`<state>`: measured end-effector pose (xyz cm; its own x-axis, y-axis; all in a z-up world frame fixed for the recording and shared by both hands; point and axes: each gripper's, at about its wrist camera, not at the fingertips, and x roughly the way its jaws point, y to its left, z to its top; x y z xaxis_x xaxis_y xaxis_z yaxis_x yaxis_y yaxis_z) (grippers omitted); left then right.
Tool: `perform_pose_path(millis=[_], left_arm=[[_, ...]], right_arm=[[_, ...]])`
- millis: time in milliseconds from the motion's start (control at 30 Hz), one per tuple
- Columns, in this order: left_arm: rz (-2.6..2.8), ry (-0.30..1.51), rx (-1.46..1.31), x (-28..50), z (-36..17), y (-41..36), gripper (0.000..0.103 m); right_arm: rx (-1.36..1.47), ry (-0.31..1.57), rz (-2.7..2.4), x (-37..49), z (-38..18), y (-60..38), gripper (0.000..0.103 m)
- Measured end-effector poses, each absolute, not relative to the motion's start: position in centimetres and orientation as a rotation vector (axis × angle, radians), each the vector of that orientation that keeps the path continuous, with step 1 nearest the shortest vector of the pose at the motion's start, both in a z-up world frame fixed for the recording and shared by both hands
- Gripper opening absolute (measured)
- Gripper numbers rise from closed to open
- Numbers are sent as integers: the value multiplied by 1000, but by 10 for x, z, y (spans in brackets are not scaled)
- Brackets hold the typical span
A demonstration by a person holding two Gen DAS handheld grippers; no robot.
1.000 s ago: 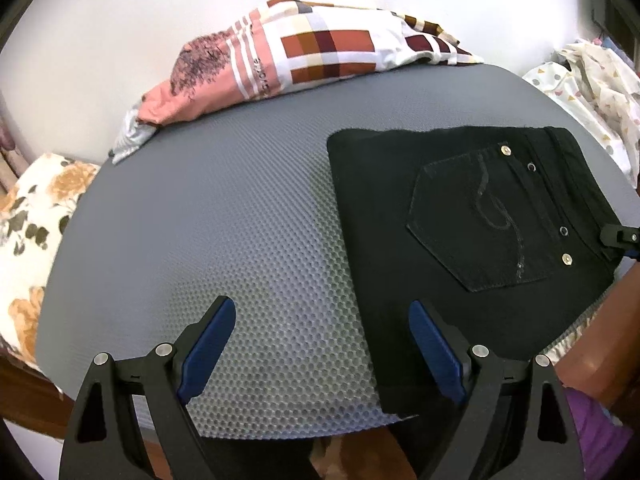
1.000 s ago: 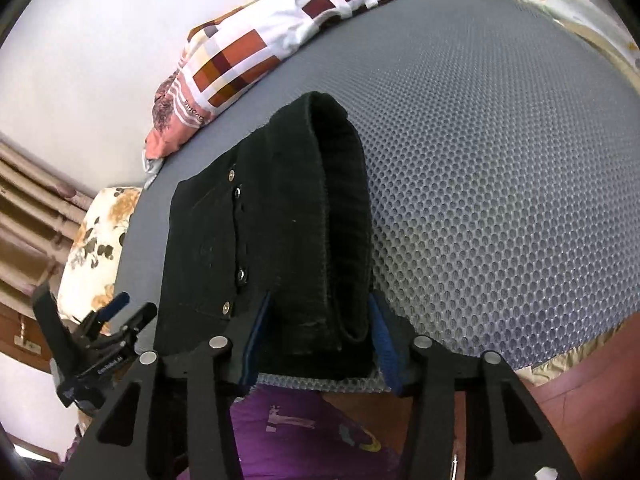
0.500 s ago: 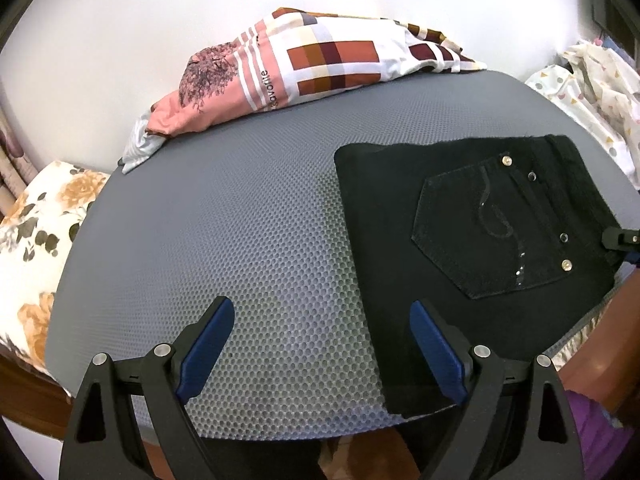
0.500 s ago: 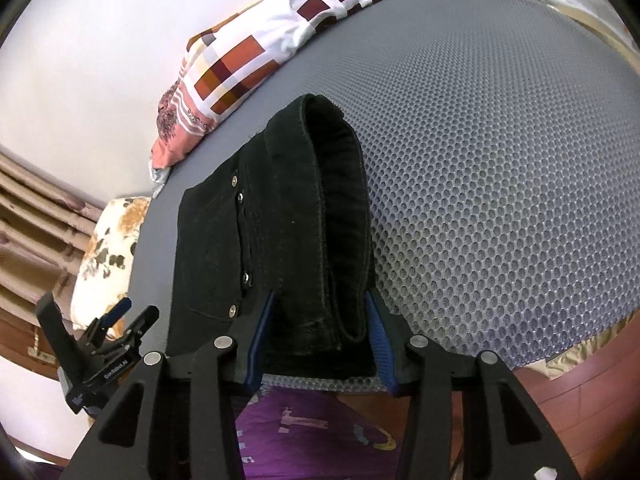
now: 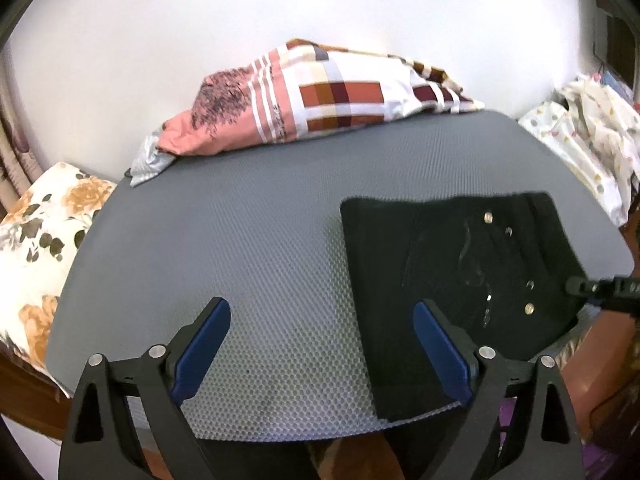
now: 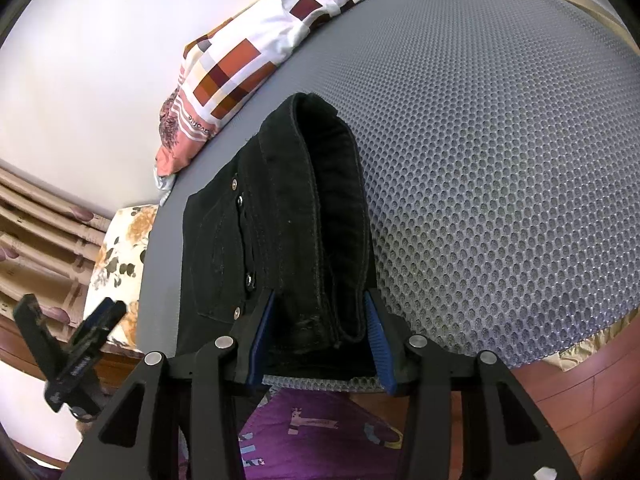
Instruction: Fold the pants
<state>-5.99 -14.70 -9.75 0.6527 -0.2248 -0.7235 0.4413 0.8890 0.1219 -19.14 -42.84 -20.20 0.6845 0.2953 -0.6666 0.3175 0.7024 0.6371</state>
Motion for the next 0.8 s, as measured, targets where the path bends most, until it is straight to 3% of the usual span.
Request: perform_pose_path(millis=[367, 800], left_arm=[[-316, 699, 263, -61, -61, -125, 97], [-263, 702, 279, -55, -62, -119, 97]], right_arm=[[826, 839, -15, -191, -203, -427, 42], [835, 835, -14, -192, -203, -427, 42]])
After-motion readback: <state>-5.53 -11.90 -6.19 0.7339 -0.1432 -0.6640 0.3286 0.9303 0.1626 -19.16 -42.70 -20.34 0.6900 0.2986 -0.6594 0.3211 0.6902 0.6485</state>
